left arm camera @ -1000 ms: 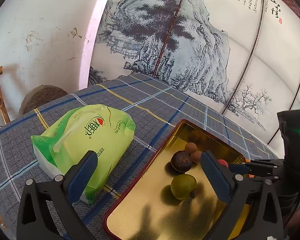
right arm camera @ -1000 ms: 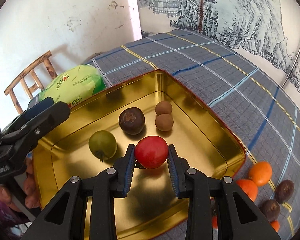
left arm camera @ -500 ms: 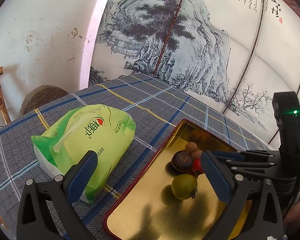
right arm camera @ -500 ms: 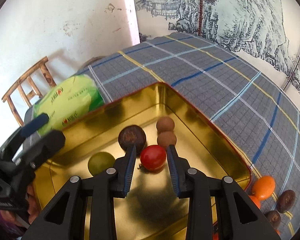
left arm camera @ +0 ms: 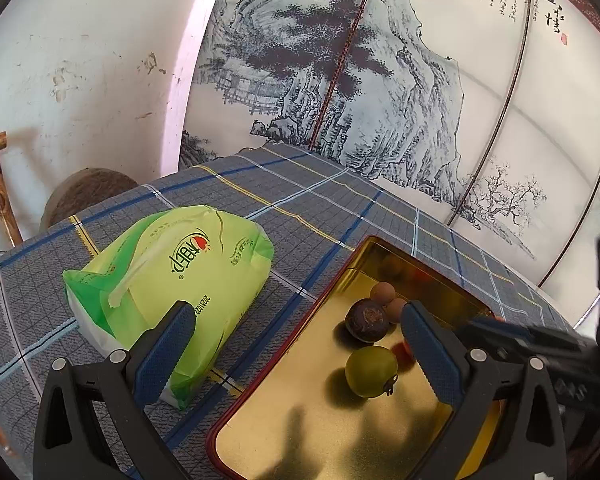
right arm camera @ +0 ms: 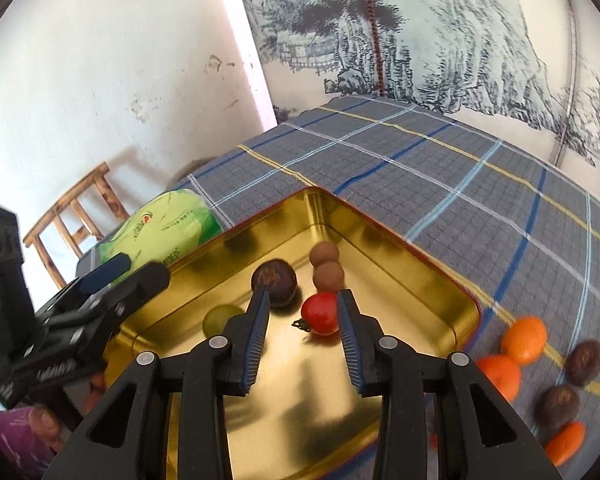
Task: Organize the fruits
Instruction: 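Carry the red tomato into the tin and open the right gripper, then grasp an orange with the left gripper, then carry the orange toward the tin while the right gripper grasps a dark brown fruit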
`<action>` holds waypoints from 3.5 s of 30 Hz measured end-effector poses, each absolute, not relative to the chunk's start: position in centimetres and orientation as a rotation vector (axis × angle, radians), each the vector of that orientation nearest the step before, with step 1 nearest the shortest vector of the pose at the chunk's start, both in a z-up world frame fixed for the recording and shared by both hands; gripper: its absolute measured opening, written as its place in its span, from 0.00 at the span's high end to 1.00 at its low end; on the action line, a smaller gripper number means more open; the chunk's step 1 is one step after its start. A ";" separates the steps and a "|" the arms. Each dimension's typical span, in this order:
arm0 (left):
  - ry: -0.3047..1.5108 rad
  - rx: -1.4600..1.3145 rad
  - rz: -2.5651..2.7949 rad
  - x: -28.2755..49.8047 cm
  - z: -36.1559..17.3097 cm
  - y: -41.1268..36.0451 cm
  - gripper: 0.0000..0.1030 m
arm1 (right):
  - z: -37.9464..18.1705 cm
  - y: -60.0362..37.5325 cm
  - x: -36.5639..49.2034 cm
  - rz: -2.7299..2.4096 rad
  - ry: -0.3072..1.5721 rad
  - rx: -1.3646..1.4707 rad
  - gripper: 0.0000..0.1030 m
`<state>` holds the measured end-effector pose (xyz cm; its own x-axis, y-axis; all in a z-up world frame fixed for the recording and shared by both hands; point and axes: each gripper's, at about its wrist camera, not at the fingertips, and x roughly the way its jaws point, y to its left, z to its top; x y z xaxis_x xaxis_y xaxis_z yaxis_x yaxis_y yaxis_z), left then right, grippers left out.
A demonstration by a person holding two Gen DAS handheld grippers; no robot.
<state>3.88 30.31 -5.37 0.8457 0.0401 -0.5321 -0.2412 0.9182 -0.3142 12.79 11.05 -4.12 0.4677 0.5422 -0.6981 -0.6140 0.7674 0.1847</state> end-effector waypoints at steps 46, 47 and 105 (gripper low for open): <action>0.572 -0.116 -0.006 3.8 0.0 21.5 0.02 | -7.4 -31.6 6.8 0.006 0.713 0.291 0.18; 0.587 -0.093 -0.057 4.2 0.4 20.1 0.02 | -7.2 -32.0 6.6 0.014 0.696 0.303 0.18; 0.893 -0.193 -0.393 3.5 -4.2 6.8 0.71 | -4.9 -12.9 15.1 0.511 0.853 -0.030 0.04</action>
<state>3.52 6.78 -4.23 0.5619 -0.4105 -0.7182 0.2518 0.9118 -0.3243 15.05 -12.93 -4.91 0.5448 0.4194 -0.7261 -0.4428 0.8793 0.1757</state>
